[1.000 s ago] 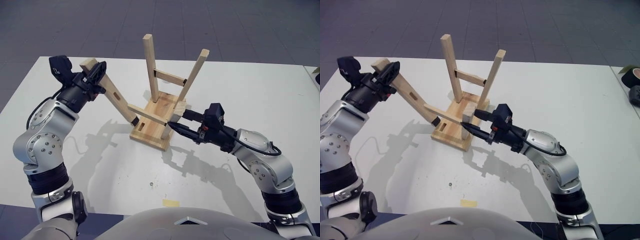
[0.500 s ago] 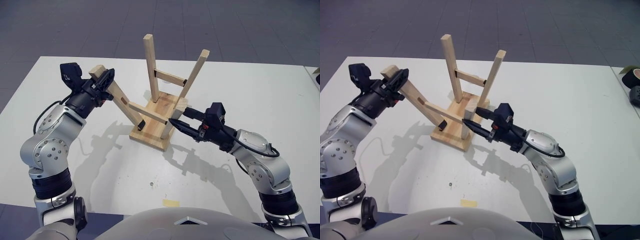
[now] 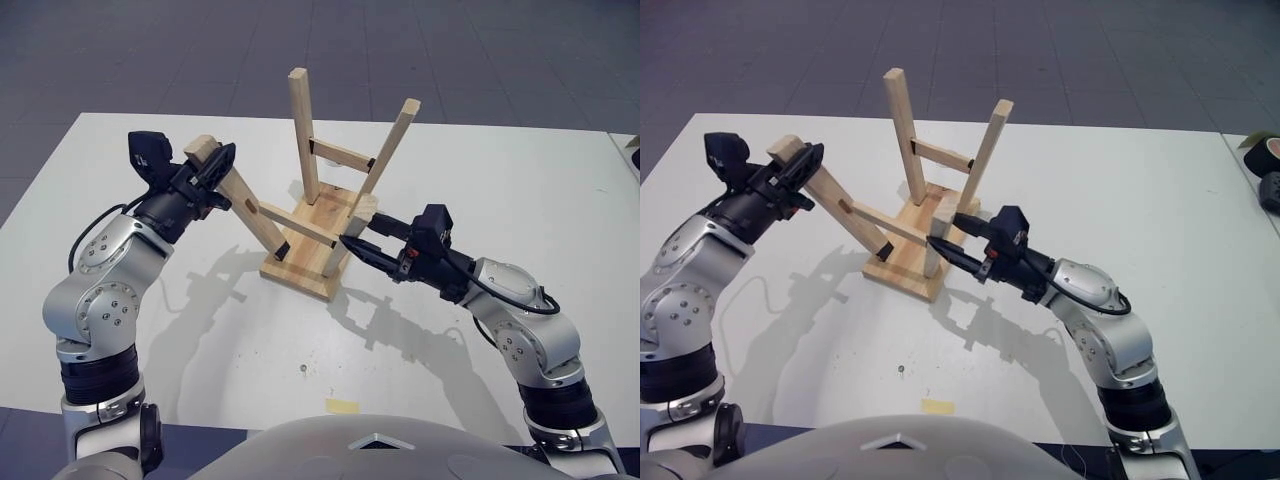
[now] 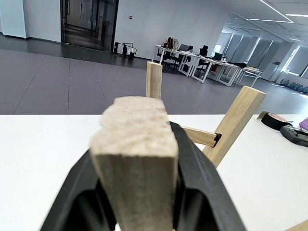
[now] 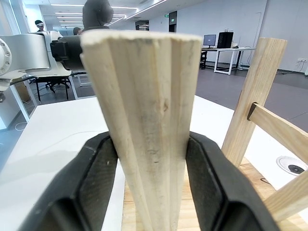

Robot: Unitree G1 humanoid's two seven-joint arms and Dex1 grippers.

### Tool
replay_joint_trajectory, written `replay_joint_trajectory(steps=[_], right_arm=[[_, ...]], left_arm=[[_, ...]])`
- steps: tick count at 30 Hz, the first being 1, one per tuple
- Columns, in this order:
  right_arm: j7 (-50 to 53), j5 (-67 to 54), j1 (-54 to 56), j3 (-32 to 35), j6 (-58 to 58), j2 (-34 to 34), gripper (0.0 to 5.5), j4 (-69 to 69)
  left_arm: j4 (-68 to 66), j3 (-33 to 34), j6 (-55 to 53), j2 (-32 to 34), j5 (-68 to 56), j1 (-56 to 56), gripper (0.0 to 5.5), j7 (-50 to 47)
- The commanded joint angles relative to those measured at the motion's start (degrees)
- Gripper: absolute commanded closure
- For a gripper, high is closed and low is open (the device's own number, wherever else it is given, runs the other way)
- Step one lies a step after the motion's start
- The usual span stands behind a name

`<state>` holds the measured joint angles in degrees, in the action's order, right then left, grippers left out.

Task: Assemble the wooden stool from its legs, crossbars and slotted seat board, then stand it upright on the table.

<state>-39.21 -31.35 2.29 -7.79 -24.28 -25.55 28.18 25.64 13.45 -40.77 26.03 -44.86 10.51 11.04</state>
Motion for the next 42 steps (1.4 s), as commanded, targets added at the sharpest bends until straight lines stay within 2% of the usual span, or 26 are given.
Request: replay_joint_trajectory(steps=[1, 10, 17, 18, 20, 27, 30, 32, 35, 38, 42], right_arm=[[0.8, 0.6, 0.0, -0.4, -1.6, -0.2, 3.39, 0.2], [8.0, 7.6, 4.0, -7.6, -12.1, -0.7, 3.42, -3.4], [7.1, 7.8, 2.9, -10.4, -15.6, -4.3, 3.42, -1.3], [7.1, 6.7, 3.0, -9.7, -15.0, -3.8, 3.06, -0.9], [6.6, 2.1, 3.3, -6.6, -15.2, -2.1, 2.73, 0.2], [4.6, -26.3, 5.7, 12.5, -18.4, 2.5, 1.56, 3.4], [10.4, -42.8, 10.7, 20.8, -17.3, 3.9, 1.03, 0.5], [16.1, -47.9, 13.3, 24.3, -15.8, 5.1, 0.75, -2.8], [22.5, -48.8, 16.0, 25.4, -15.0, 5.6, 0.13, -7.5], [22.8, -45.6, 17.2, 23.2, -16.2, 3.9, 0.10, -8.8], [17.1, -37.8, 16.9, 14.8, -19.2, 0.4, 0.10, -6.4]], left_arm=[[-1.2, -2.4, -2.4, 0.5, 3.9, -1.5, 4.46, -1.6], [-0.3, -6.3, -1.7, 0.9, 6.3, -0.7, 4.46, 1.1], [-1.7, -8.6, -0.1, 0.4, 9.4, 0.9, 4.46, 2.2], [-1.9, -8.8, 0.1, 0.4, 9.7, 1.2, 4.46, 2.3], [-2.3, -9.4, 0.7, 0.6, 10.5, 1.6, 4.46, 3.0], [-5.4, -10.2, 2.5, 1.1, 12.5, 4.7, 4.46, 5.1], [-5.3, -11.0, 3.0, 0.7, 12.6, 3.9, 4.46, 6.3], [-6.7, -11.1, 3.1, -0.2, 11.9, 4.4, 4.46, 7.0], [-8.0, -12.0, 3.1, 0.2, 10.6, 5.3, 4.46, 10.6], [-7.9, -14.3, 4.3, 0.8, 10.2, 5.9, 4.46, 15.8], [-6.8, -17.3, 5.0, 0.7, 9.3, 6.5, 4.46, 21.0]])
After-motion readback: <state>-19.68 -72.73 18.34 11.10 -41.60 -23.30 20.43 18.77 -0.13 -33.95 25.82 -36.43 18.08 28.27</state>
